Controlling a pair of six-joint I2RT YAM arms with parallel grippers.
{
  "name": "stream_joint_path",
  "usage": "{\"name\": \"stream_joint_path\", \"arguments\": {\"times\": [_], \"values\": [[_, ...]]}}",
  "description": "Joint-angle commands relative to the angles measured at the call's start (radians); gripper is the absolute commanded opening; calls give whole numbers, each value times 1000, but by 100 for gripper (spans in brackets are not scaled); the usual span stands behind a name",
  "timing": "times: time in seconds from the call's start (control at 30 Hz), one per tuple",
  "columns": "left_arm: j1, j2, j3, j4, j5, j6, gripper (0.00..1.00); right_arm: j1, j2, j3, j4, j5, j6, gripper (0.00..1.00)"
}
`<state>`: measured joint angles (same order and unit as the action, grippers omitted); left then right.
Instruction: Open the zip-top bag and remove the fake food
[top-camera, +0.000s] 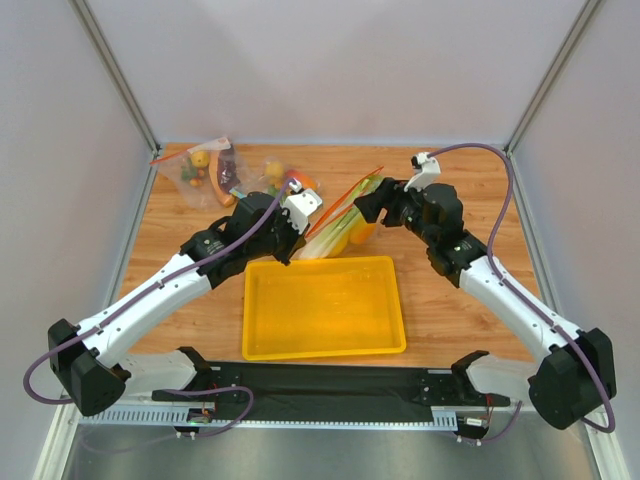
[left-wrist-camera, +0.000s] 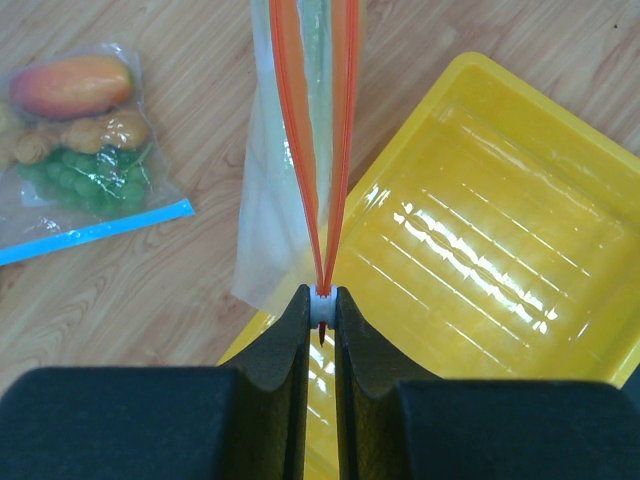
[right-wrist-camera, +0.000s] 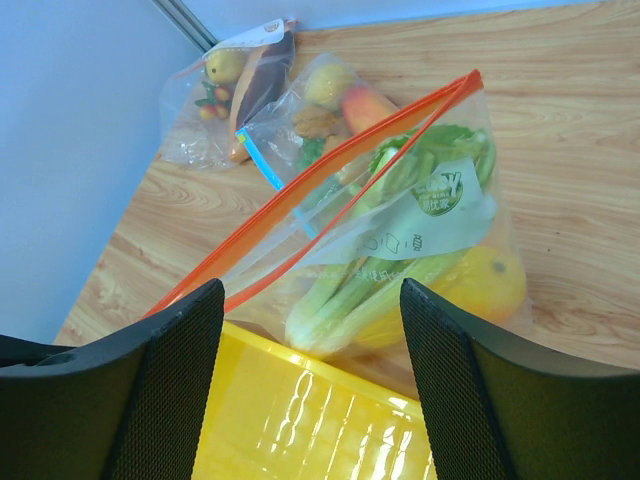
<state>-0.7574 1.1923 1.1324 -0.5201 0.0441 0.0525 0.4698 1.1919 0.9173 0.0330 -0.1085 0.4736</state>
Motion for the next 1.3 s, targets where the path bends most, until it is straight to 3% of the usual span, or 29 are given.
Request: {"name": "stream_joint_path", "arguments": {"times": [0.0, 0.37, 0.43, 0.47, 0.7, 0.8, 0.83, 0.93, 0.97, 1.1, 1.27], "values": [[0, -8, 18, 20, 11, -17, 0, 9, 26, 37, -9, 44, 39, 72], [-17, -19, -2, 40, 57, 18, 0, 29, 155, 63, 51, 21, 77, 66], [-29, -11, -3, 38, 54, 26, 0, 29, 161, 60, 68, 10, 82, 58], [-34, -10, -3, 34, 54, 29, 0, 30, 160, 60, 71, 4, 85, 47], [-48, 15, 6, 22, 60, 35, 0, 30, 146, 55, 84, -19, 86, 3], [-49, 18, 10, 20, 45, 29, 0, 32, 141, 51, 87, -28, 76, 0], [-49, 21, 15, 17, 25, 29, 4, 32, 138, 49, 87, -30, 74, 0], [-49, 32, 38, 5, 5, 17, 34, 30, 126, 34, 97, -43, 66, 0], [-49, 32, 50, 6, 5, 12, 50, 30, 123, 22, 99, -46, 65, 0], [-46, 32, 90, 29, 43, -9, 69, 35, 106, -9, 107, -60, 57, 0], [-33, 56, 162, 46, 117, -46, 76, 39, 86, -37, 107, -71, 46, 0]]}}
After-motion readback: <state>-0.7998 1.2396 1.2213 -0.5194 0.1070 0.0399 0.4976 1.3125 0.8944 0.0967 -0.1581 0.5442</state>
